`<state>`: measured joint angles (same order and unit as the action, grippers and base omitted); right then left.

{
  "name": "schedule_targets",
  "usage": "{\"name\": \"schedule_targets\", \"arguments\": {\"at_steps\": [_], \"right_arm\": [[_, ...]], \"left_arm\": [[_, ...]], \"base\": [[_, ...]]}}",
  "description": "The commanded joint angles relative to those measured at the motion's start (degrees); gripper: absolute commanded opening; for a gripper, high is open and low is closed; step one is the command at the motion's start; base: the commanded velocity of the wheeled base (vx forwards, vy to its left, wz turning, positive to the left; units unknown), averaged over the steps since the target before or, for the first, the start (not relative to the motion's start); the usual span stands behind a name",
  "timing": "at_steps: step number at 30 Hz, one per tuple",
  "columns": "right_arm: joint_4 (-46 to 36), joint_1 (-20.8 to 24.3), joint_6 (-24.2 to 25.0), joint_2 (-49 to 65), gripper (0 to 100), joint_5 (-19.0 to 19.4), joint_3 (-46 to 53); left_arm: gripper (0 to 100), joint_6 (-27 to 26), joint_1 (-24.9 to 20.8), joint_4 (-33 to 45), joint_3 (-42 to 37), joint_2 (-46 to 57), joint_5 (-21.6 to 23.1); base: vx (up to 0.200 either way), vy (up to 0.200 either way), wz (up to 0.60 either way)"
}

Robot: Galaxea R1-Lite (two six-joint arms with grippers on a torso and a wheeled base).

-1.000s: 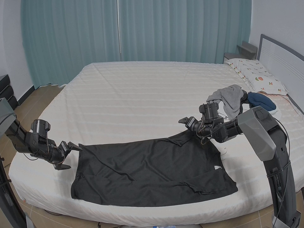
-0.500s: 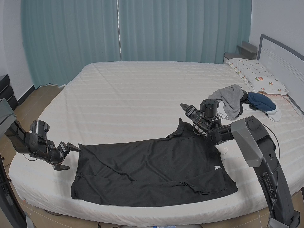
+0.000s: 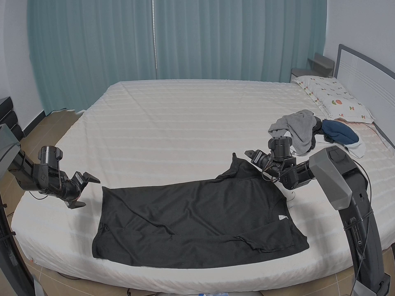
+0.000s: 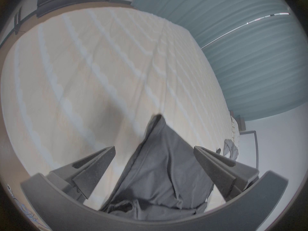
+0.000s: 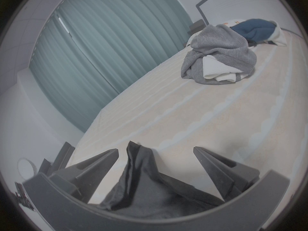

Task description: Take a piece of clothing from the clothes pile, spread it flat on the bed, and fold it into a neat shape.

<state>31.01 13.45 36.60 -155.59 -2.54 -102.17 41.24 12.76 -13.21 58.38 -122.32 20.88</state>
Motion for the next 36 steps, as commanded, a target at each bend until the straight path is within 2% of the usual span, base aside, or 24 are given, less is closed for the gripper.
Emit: {"name": "schedule_targets", "arguments": {"at_steps": [1,6,10,19,20,23,27,36], "right_arm": [[0.80,-0.97,-2.23,2.22,100,0.69,3.64],[0.89,-0.97,-2.23,2.31,100,1.22,4.43],[0.89,-1.32,-2.14,1.69,100,1.92,4.35],[1.33,-1.23,-2.14,1.52,100,3.15,3.64],[1.33,-1.23,-2.14,1.52,100,3.15,3.64],[1.33,-1.23,-2.23,1.34,100,3.41,3.64],[1.24,-1.23,-2.23,1.43,100,6.14,3.73],[0.54,-1.32,-4.43,0.99,100,8.34,3.73]], "left_arm": [[100,0.51,-1.78,0.29,8.59,-7.23,-2.69],[100,0.33,-4.06,0.38,12.72,-11.36,-3.13],[100,-0.02,-6.08,0.21,14.13,-13.03,-5.85],[100,-0.20,-6.70,-0.94,18.00,-16.90,-10.60],[0,-0.20,-6.70,-0.94,18.00,-16.90,-10.60],[0,-0.02,-6.70,-0.94,18.08,-16.99,-10.78],[0,0.33,-6.70,-0.94,18.08,-16.90,-10.86],[0,4.90,-6.44,-2.87,17.38,-16.28,-10.86]], "base": [[0.000,0.000,0.00],[0.000,0.000,0.00],[0.000,0.000,0.00],[0.000,0.000,0.00],[0.000,0.000,0.00],[0.000,0.000,0.00],[0.000,0.000,0.00],[0.000,0.000,0.00]]}}
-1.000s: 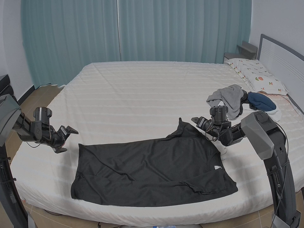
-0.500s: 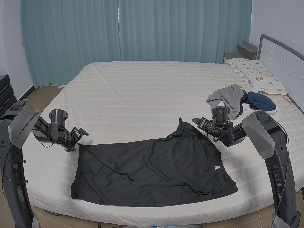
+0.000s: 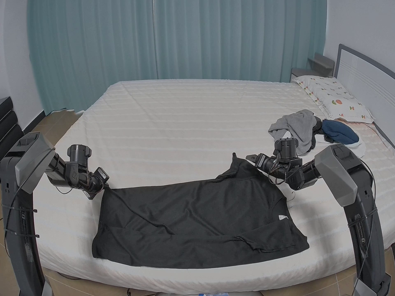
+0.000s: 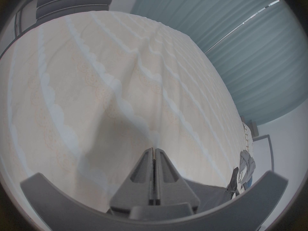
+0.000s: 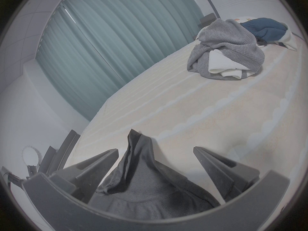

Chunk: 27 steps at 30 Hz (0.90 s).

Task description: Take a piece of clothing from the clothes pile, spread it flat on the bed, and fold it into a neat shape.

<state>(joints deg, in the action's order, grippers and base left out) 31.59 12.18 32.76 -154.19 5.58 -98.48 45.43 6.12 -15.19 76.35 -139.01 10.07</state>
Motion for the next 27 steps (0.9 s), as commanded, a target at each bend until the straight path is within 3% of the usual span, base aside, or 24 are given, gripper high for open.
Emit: {"name": "schedule_targets", "arguments": {"at_steps": [1,9,10,27], "right_arm": [[-0.03,-0.05,-0.68,-0.68,100,0.22,-0.05],[-0.03,-0.05,-0.76,-1.38,100,0.31,-0.05],[-0.12,-0.05,-0.76,-1.38,0,0.31,-0.05],[0.67,-2.33,0.03,2.58,0,0.57,2.59]], "left_arm": [[0,0.88,0.21,-0.98,-0.68,0.49,-0.05],[0,1.41,0.30,-1.07,-0.68,0.85,0.04],[0,1.41,0.30,-1.07,-0.59,0.76,0.04],[0,1.41,0.47,-0.98,-0.06,1.28,-0.05]], "base": [[0.000,0.000,0.00],[0.000,0.000,0.00],[0.000,0.000,0.00],[0.000,0.000,0.00]]}}
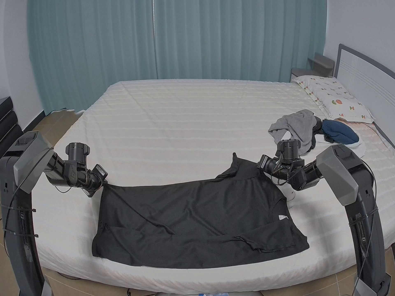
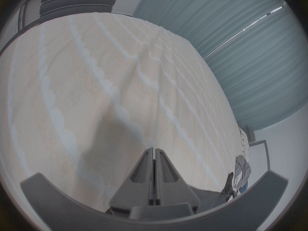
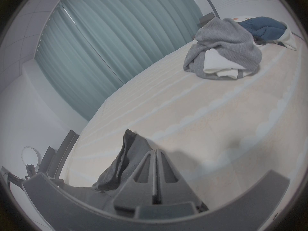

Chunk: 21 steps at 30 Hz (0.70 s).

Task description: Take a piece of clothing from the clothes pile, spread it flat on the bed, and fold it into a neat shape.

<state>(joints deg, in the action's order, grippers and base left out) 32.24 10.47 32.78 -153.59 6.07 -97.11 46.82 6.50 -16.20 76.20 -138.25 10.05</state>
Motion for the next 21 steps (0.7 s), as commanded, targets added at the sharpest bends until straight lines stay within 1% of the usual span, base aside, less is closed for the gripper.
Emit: {"name": "schedule_targets", "arguments": {"at_steps": [1,5,9,11,16,21], "right_arm": [[0.01,-0.63,0.00,2.07,0,0.17,1.57],[0.80,-0.80,0.00,2.15,0,0.08,1.49],[4.41,-1.33,0.44,3.38,0,-0.36,1.92],[5.37,-1.42,1.50,3.74,0,-0.71,2.54],[9.24,-1.68,2.11,6.37,0,-0.80,8.78],[12.05,-1.86,2.29,8.75,0,-0.89,12.74]], "left_arm": [[0,0.02,0.09,0.03,0.00,0.62,-0.03],[0,0.02,0.18,-0.06,-0.09,0.97,-0.03],[0,-0.07,0.36,-0.32,-0.18,1.58,-0.03],[0,0.02,0.53,-0.67,-0.44,2.55,-0.20],[0,0.11,1.15,-1.03,-2.20,4.04,0.33],[0,0.20,1.68,-1.55,-2.38,4.75,0.33]], "base": [[0.000,0.000,0.00],[0.000,0.000,0.00],[0.000,0.000,0.00],[0.000,0.000,0.00],[0.000,0.000,0.00],[0.000,0.000,0.00]]}}
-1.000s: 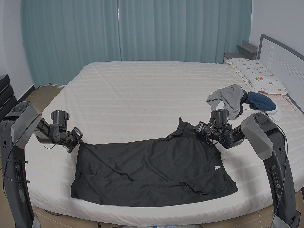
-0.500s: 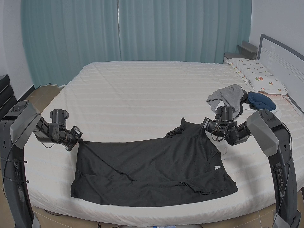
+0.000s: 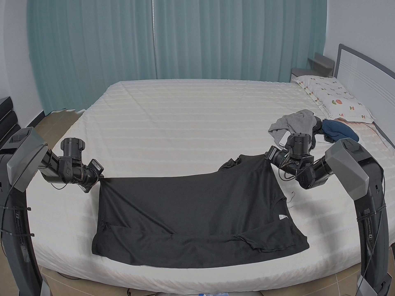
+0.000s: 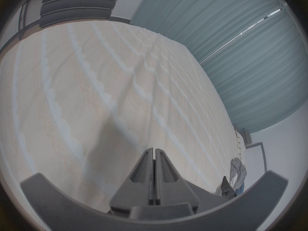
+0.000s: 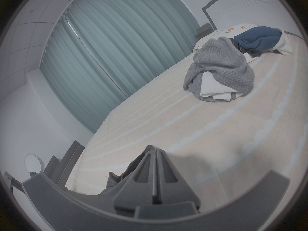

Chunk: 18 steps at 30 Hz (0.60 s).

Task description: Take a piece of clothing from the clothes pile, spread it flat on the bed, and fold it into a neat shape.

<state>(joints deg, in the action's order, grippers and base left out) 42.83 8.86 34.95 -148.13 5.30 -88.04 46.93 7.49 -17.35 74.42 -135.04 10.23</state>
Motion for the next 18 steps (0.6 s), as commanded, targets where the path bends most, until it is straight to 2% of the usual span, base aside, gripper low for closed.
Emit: {"name": "schedule_targets", "arguments": {"at_steps": [1,6,18], "right_arm": [[2.09,-0.43,0.21,3.55,0,-0.12,4.19],[7.18,-0.43,0.47,3.72,0,-2.49,6.57],[9.03,-0.43,1.96,4.87,0,-2.58,9.82]], "left_arm": [[0,0.09,0.95,-0.32,-0.77,1.79,0.23],[0,-0.35,1.22,-2.08,-2.44,2.41,0.32],[0,-0.97,1.30,-7.35,-7.10,4.34,1.02]], "base": [[0.000,0.000,0.00],[0.000,0.000,0.00],[0.000,0.000,0.00]]}}
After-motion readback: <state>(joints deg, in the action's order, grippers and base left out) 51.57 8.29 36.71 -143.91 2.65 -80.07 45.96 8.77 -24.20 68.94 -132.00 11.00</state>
